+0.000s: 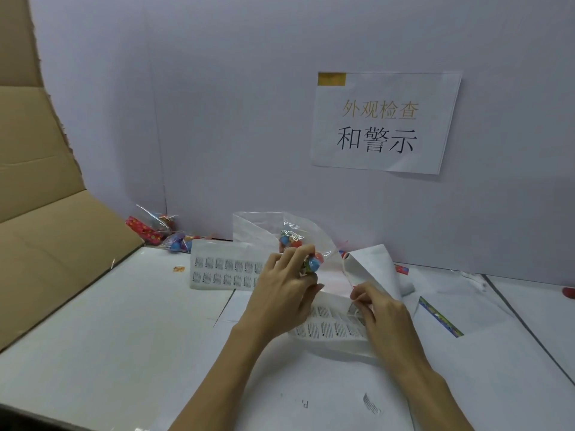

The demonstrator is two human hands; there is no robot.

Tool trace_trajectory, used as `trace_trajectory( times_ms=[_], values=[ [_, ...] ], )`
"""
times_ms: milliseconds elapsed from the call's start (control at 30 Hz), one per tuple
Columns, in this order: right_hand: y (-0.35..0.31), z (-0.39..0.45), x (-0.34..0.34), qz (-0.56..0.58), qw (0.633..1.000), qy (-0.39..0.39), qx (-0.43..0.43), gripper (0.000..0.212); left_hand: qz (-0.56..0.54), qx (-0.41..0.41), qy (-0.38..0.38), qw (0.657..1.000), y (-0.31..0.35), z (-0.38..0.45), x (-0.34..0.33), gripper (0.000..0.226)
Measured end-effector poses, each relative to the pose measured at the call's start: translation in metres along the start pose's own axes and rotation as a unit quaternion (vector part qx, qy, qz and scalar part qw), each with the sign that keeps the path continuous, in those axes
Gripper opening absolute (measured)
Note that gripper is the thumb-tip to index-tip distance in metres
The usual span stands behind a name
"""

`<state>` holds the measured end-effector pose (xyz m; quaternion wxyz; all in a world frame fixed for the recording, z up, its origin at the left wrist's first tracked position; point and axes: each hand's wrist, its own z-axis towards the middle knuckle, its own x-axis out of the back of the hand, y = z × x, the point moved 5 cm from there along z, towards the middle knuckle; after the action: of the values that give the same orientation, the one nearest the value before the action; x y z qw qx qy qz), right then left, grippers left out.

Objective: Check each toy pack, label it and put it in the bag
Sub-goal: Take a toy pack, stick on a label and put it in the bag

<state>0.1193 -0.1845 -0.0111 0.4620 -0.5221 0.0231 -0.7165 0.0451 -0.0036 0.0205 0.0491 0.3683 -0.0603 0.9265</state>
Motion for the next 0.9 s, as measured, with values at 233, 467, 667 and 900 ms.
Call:
trace_trajectory(
  times_ms=[233, 467, 667, 900],
  values=[
    [0.003, 0.000, -0.002, 0.019, 1.000, -0.018, -0.017, 0.016, -0.050, 0.112, 0.012, 0.992, -0.010, 0.001, -0.007, 0.031],
    [0.006, -0.001, -0.001, 0.029, 0.999, -0.023, 0.000, 0.017, -0.133, 0.226, 0.025, 0.965, -0.019, -0.001, -0.013, 0.032],
    [0.006, -0.002, 0.000, 0.030, 0.999, 0.001, 0.030, 0.020, -0.149, 0.235, 0.024, 0.960, -0.021, -0.003, -0.015, 0.031],
    [0.015, -0.004, -0.001, 0.086, 0.996, -0.021, 0.028, 0.034, -0.220, 0.286, 0.021, 0.932, -0.032, -0.006, -0.019, 0.028]
  ],
)
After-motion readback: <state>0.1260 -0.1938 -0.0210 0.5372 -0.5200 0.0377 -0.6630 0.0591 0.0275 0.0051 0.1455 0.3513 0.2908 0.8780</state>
